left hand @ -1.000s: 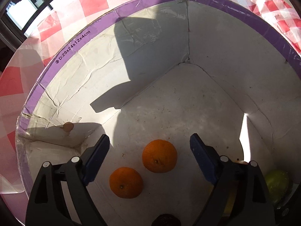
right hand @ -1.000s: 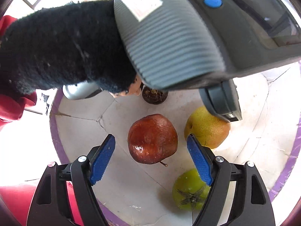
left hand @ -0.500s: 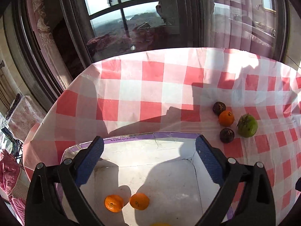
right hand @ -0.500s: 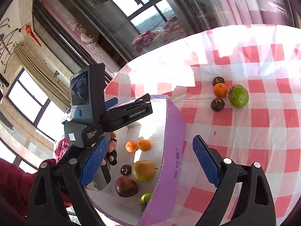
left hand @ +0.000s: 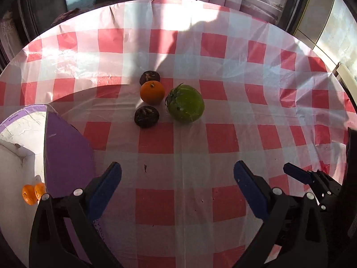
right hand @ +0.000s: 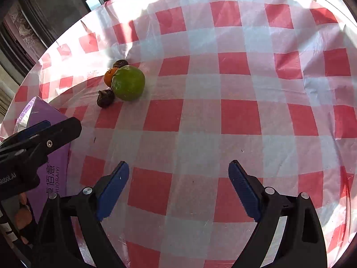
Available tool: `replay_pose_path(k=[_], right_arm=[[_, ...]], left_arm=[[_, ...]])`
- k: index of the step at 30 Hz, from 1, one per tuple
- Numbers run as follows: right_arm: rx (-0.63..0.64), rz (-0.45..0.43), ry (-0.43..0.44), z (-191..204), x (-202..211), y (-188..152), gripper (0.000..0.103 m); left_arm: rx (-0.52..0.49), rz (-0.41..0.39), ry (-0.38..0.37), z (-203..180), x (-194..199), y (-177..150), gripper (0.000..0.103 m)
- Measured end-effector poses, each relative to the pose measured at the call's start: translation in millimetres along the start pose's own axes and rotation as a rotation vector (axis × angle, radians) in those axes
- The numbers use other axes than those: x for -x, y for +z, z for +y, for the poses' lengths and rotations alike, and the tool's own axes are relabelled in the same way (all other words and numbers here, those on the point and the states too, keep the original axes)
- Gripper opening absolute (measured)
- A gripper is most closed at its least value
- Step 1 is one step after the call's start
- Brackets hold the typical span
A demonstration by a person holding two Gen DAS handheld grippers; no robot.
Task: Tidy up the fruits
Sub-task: 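Move both tools back over the remaining fruits on the cloth, then grasp the green pomelo with the right tool while the left tool grasps a mangosteen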
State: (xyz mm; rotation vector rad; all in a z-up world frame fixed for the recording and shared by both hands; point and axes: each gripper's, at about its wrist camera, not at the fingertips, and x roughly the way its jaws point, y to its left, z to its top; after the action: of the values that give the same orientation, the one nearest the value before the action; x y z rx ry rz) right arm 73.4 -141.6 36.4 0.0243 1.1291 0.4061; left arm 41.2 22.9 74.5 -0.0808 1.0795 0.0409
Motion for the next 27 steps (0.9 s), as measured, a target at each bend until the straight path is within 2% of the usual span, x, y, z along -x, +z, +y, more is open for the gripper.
replay_pose_path(k=[2, 4, 5, 8, 10, 12, 15, 19, 21, 22, 23, 24, 27], right_arm=[[0.138, 0.031, -0.011, 10, -22, 10, 0.086], [0.288, 0.061, 0.019, 23, -43, 15, 0.085], [0.339, 0.075, 0.035, 27, -54, 18, 0.088], [0.459, 0.042, 0.031, 39, -67, 31, 0.089], [0.470, 0.017, 0.071, 41, -71, 40, 0.089], [0.486, 0.007, 0.104, 46, -77, 52, 0.089], [0.540, 0.004, 0.121, 62, -88, 68, 0.087], [0.576, -0.015, 0.110, 82, -102, 87, 0.086], [0.566, -0.030, 0.098, 87, -106, 95, 0.083], [0.557, -0.041, 0.093, 87, -107, 97, 0.076], [0.550, -0.058, 0.088, 85, -105, 98, 0.064], [0.543, -0.064, 0.111, 82, -102, 98, 0.058], [0.501, -0.080, 0.086, 67, -96, 94, 0.058]], left_arm=[[0.053, -0.009, -0.005, 5, -5, -15, 0.101], [0.081, 0.007, -0.001, 13, -11, -23, 0.100], [0.072, 0.011, 0.001, 15, -13, -26, 0.100], [0.061, -0.053, -0.042, 19, -3, -33, 0.100], [0.041, -0.074, -0.074, 18, 2, -37, 0.100], [-0.009, -0.065, -0.071, 11, -1, -45, 0.100], [-0.048, -0.017, -0.036, 4, -15, -60, 0.101], [-0.032, 0.009, 0.009, 3, -29, -65, 0.100], [-0.032, 0.006, 0.037, 3, -36, -61, 0.101], [-0.030, 0.008, 0.056, 4, -41, -57, 0.101], [-0.023, 0.012, 0.074, 5, -47, -53, 0.101], [-0.015, 0.017, 0.088, 7, -54, -49, 0.101], [0.008, 0.013, 0.141, 15, -71, -31, 0.102]])
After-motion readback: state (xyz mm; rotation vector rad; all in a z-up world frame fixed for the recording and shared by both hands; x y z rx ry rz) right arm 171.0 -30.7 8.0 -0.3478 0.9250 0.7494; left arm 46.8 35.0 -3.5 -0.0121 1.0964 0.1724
